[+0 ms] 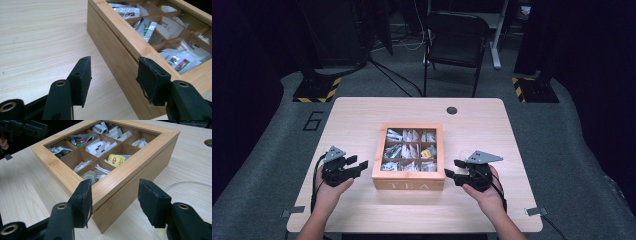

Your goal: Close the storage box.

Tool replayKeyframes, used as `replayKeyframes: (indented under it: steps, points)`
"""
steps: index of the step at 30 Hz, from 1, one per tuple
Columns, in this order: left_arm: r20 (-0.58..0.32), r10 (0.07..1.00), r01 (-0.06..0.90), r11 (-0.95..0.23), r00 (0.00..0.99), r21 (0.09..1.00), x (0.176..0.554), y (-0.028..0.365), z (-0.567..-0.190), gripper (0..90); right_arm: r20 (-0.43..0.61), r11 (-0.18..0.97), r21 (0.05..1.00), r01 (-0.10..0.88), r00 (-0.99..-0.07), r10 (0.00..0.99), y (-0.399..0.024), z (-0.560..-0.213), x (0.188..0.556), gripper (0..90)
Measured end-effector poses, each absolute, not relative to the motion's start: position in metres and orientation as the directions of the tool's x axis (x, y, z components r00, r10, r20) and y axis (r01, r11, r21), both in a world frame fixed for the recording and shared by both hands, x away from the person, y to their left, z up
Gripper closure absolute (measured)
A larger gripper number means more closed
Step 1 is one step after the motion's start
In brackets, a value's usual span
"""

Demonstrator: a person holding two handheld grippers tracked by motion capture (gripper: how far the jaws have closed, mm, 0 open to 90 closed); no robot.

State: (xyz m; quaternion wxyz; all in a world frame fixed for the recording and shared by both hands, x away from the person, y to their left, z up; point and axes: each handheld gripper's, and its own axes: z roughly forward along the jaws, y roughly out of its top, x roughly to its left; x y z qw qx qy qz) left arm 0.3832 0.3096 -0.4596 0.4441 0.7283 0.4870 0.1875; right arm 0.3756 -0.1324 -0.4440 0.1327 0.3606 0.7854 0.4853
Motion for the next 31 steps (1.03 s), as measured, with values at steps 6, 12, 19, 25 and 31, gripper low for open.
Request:
replayKeyframes:
  steps: [6, 12, 19, 25, 31]
  points:
    - [-0.172, 0.887, 0.556, -0.108, 0.429, 0.824, 0.383, 0.315, -0.468, 44.4, 0.125, 0.272, 0.864, 0.423, -0.704, 0.699, -0.133, -0.447, 0.375, 44.2]
    - [-0.18, 0.89, 0.562, -0.098, 0.418, 0.821, 0.382, 0.318, -0.475, 44.4, 0.092, 0.291, 0.866, 0.406, -0.703, 0.705, -0.132, -0.452, 0.372, 44.0]
    - [-0.189, 0.887, 0.575, -0.1, 0.422, 0.812, 0.379, 0.32, -0.48, 44.4, 0.078, 0.302, 0.865, 0.401, -0.702, 0.708, -0.133, -0.456, 0.369, 43.8]
    - [-0.174, 0.881, 0.561, -0.118, 0.44, 0.819, 0.375, 0.317, -0.48, 44.8, 0.085, 0.295, 0.862, 0.412, -0.692, 0.717, -0.134, -0.458, 0.369, 43.7]
    - [-0.108, 0.888, 0.528, -0.164, 0.446, 0.833, 0.369, 0.321, -0.467, 44.4, 0.083, 0.295, 0.862, 0.412, -0.689, 0.72, -0.134, -0.458, 0.369, 43.5]
